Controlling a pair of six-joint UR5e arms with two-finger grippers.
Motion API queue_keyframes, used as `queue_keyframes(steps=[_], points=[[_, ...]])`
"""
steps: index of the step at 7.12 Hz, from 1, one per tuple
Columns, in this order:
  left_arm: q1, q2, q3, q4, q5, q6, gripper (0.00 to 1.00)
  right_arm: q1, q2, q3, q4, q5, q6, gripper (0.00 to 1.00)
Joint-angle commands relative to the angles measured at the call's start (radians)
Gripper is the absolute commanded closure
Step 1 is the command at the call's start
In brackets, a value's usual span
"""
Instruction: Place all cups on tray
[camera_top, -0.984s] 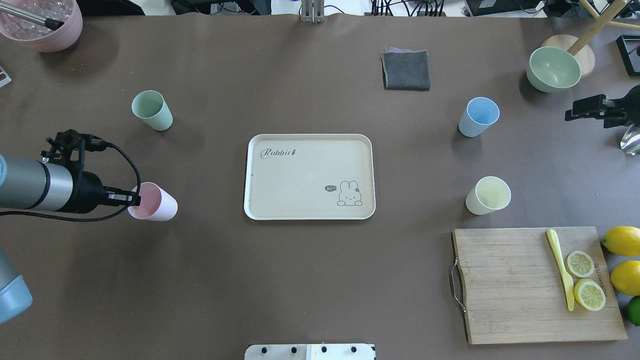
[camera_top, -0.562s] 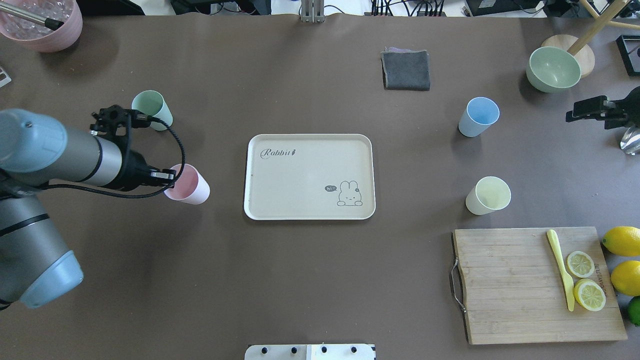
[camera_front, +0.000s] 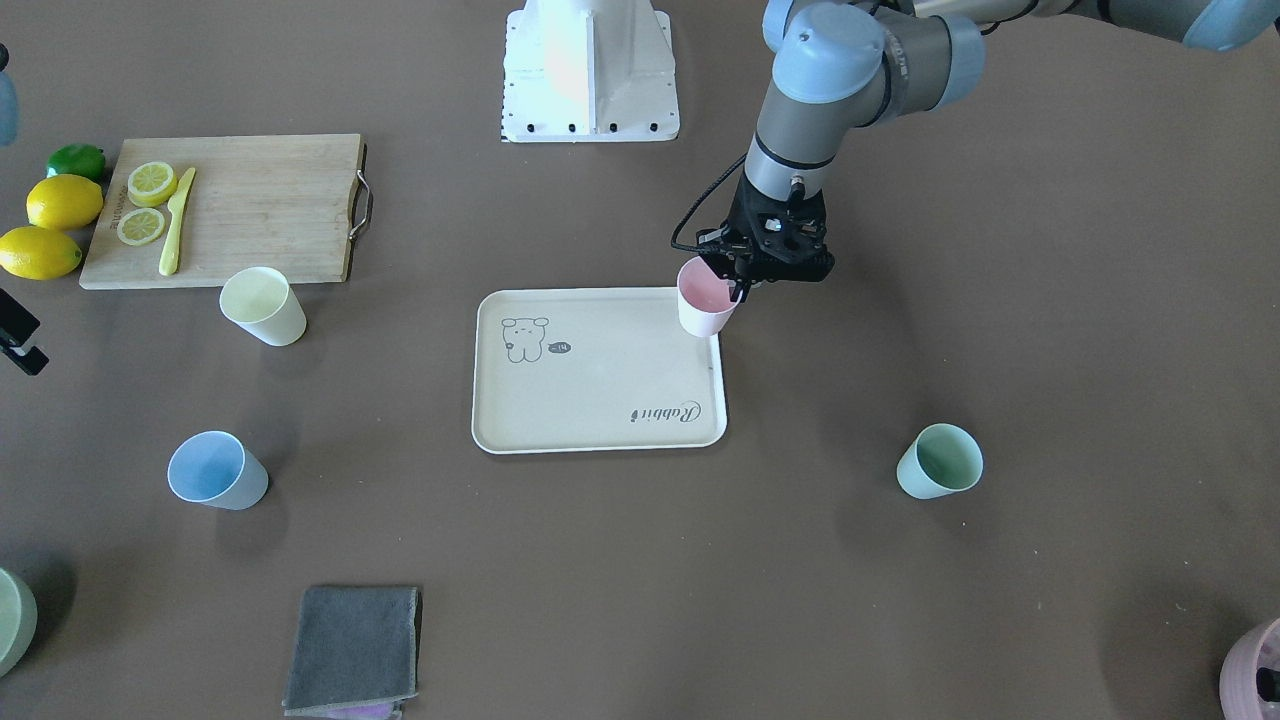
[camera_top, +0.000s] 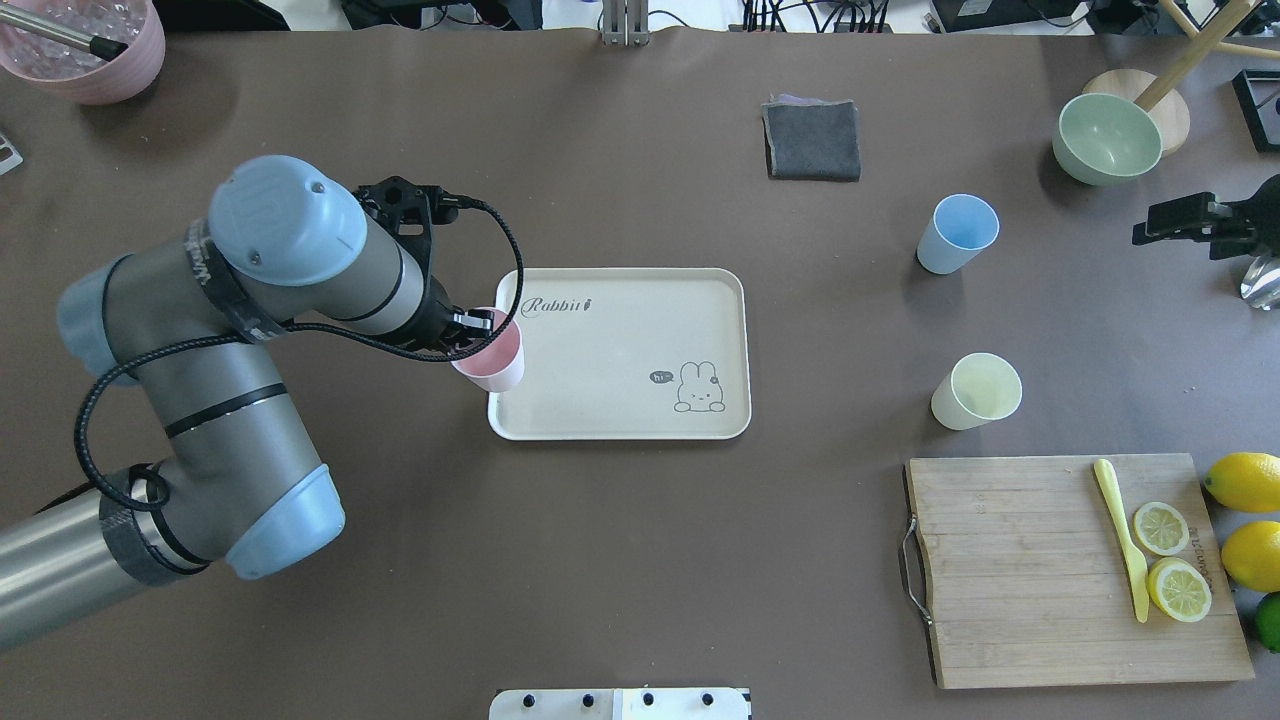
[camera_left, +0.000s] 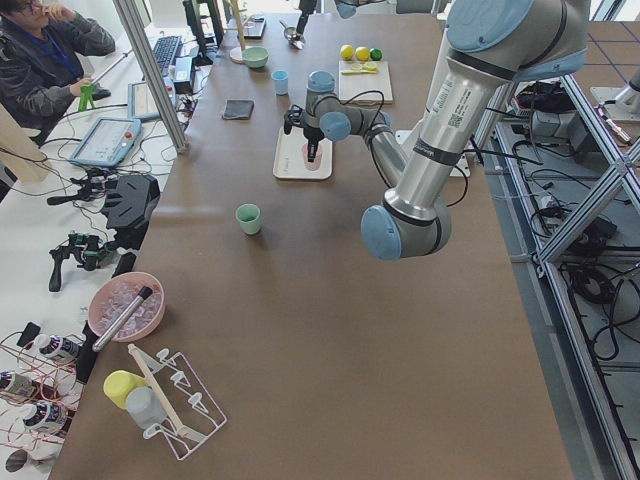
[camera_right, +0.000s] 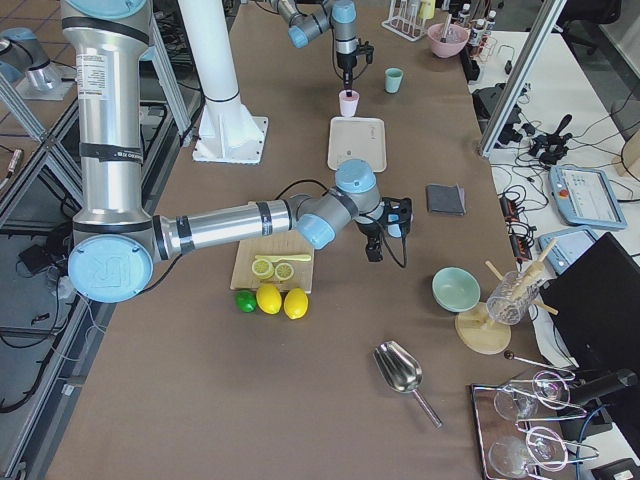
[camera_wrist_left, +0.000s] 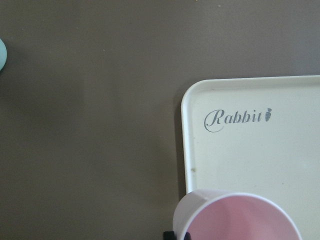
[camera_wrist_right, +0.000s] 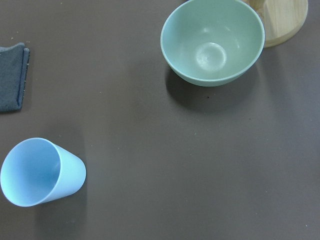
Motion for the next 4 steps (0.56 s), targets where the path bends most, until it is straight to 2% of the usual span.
queue_keyframes(steps=[1,3,4], points=[[0.043,-0.028,0.033,-0.002,0.037,-0.048,1.0,0.0,-0.004,0.001,0.001,-0.001,0.0,0.0],[0.06,-0.026,0.038,-0.017,0.055,-0.048,1.0,0.0,-0.004,0.001,0.002,-0.001,0.0,0.0],[0.062,-0.026,0.044,-0.022,0.055,-0.048,0.51,0.0,-0.004,0.002,0.002,0.001,0.006,0.0]])
